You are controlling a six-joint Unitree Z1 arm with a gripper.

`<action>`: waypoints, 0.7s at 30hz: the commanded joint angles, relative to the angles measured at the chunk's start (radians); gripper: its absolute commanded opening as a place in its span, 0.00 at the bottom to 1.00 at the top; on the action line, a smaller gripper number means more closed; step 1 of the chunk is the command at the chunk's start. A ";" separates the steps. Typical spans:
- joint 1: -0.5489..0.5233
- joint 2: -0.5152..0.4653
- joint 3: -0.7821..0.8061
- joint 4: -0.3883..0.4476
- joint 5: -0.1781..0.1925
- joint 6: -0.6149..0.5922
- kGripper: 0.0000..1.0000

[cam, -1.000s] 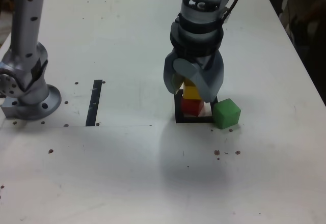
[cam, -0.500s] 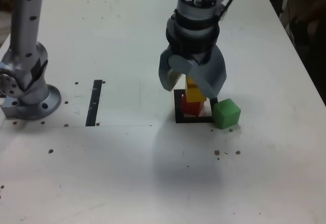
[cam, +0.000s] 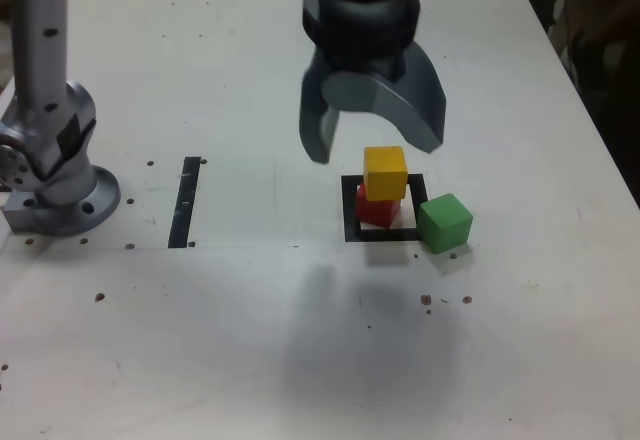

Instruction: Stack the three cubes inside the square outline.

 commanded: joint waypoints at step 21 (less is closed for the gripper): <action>-0.058 0.239 -0.167 -0.050 -0.021 -0.338 0.99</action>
